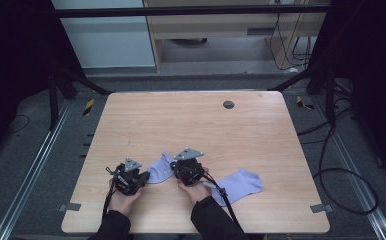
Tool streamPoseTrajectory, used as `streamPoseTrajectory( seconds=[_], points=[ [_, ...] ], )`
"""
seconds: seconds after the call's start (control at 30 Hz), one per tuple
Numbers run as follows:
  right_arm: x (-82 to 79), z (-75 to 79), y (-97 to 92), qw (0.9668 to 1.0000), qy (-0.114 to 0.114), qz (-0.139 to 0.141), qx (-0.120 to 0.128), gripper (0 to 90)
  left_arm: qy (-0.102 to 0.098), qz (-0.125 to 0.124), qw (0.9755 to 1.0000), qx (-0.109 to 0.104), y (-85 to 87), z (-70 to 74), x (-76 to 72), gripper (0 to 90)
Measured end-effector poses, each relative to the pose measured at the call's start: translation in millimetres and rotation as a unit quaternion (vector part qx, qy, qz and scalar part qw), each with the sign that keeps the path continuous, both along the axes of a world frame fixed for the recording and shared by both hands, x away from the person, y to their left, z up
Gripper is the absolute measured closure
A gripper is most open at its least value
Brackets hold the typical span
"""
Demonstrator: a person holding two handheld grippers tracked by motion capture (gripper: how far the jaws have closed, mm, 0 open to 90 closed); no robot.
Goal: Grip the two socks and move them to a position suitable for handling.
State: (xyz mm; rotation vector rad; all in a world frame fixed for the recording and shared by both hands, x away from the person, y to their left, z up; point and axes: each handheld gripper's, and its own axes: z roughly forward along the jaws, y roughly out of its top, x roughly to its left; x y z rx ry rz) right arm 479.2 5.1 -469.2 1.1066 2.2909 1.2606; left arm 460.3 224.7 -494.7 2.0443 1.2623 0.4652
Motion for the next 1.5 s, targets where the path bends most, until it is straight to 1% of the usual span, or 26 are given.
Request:
streamPoseTrajectory(
  seconds=[0.03,0.1,0.2,0.27,0.37,0.43,0.47,0.5,0.53,0.6,0.67,0.7,0.73,0.77,0.8,0.83,0.87,0.9,1.03,1.1,1.13,1.23,1.27,1.37,1.5],
  points=[
    [0.0,0.0,0.0,1.0000,0.000,0.000,0.000,87.5,0.000,0.000,1.0000,0.000,0.0,0.0,0.0,86.9],
    [7.8,2.2,-6.8,0.9998,0.006,-0.018,0.006,87.3,0.001,0.000,1.0000,-0.001,0.4,0.0,0.2,86.9],
    [15.4,0.6,-10.0,0.9995,0.012,-0.030,0.006,87.2,0.001,-0.001,1.0000,-0.002,0.8,0.1,0.4,86.9],
    [20.3,-0.9,-9.9,0.9992,0.016,-0.036,0.001,87.1,0.001,-0.001,1.0000,-0.002,0.8,0.1,0.4,86.9],
    [28.4,-3.1,-8.0,0.9989,0.014,-0.042,-0.014,86.9,0.001,-0.001,1.0000,-0.002,0.7,0.1,0.4,86.9],
    [30.2,-3.4,-7.7,0.9987,0.012,-0.045,-0.018,86.7,0.001,-0.001,1.0000,-0.002,0.7,0.1,0.4,86.7],
    [35.5,-3.5,-7.2,0.9981,0.002,-0.055,-0.028,86.3,0.001,-0.002,1.0000,-0.002,0.9,0.2,0.4,86.6],
    [35.5,-3.5,-7.2,0.9981,0.002,-0.055,-0.028,86.3,0.000,-0.002,1.0000,-0.002,1.0,0.2,0.4,86.6],
    [38.4,-2.1,-7.6,0.9975,-0.001,-0.060,-0.036,85.0,-0.001,-0.002,1.0000,-0.002,1.5,0.5,0.3,86.1],
    [39.3,-1.2,-8.5,0.9974,-0.004,-0.061,-0.038,84.0,-0.003,0.000,1.0000,-0.003,1.9,0.8,0.1,85.7],
    [41.0,3.9,-13.0,0.9969,-0.012,-0.068,-0.038,78.9,-0.009,0.006,0.9999,-0.009,3.2,2.7,-0.9,80.2],
    [41.0,3.9,-13.0,0.9969,-0.012,-0.068,-0.038,78.9,-0.009,0.006,0.9999,-0.009,3.2,2.7,-0.9,78.4],
    [41.9,7.9,-18.0,0.9964,-0.019,-0.071,-0.043,76.9,-0.013,0.008,0.9998,-0.012,4.0,4.0,-1.6,76.1],
    [41.9,7.9,-18.0,0.9964,-0.019,-0.071,-0.043,76.9,-0.015,0.010,0.9997,-0.015,4.5,4.8,-2.0,76.1],
    [42.9,9.6,-22.7,0.9961,-0.022,-0.072,-0.046,75.0,-0.019,0.014,0.9995,-0.020,5.4,6.1,-2.9,73.3],
    [42.9,9.6,-22.7,0.9961,-0.022,-0.072,-0.046,75.0,-0.019,0.014,0.9995,-0.020,5.4,6.1,-2.9,72.5],
    [44.4,9.1,-27.6,0.9960,-0.015,-0.074,-0.048,73.3,-0.016,0.016,0.9995,-0.021,6.3,6.2,-3.3,72.1],
    [45.6,7.4,-30.0,0.9958,-0.014,-0.074,-0.052,72.8,-0.015,0.017,0.9995,-0.020,6.5,5.9,-3.2,72.0],
    [49.9,-3.1,-36.3,0.9951,0.009,-0.079,-0.059,70.6,-0.011,0.016,0.9996,-0.018,5.2,4.8,-2.7,72.6],
    [50.9,-6.2,-37.3,0.9949,0.012,-0.079,-0.062,70.3,-0.008,0.016,0.9996,-0.020,4.2,4.4,-2.9,73.3],
    [52.7,-12.5,-38.6,0.9942,0.020,-0.082,-0.067,70.3,-0.005,0.015,0.9998,-0.014,2.9,3.4,-2.9,73.9],
    [54.0,-16.6,-39.6,0.9939,0.025,-0.083,-0.067,70.3,-0.003,0.016,0.9998,-0.012,1.6,2.3,-2.9,75.6],
    [54.7,-20.2,-40.2,0.9940,0.031,-0.083,-0.065,70.6,0.001,0.016,0.9998,-0.011,0.6,1.6,-2.9,76.4],
    [55.4,-23.5,-39.3,0.9941,0.035,-0.080,-0.065,71.2,0.002,0.016,0.9998,-0.008,0.1,0.8,-2.6,78.5],
    [56.0,-26.3,-37.1,0.9941,0.040,-0.076,-0.067,74.5,0.007,0.017,0.9998,-0.007,-0.2,-0.5,-1.9,81.8]
  ],
)
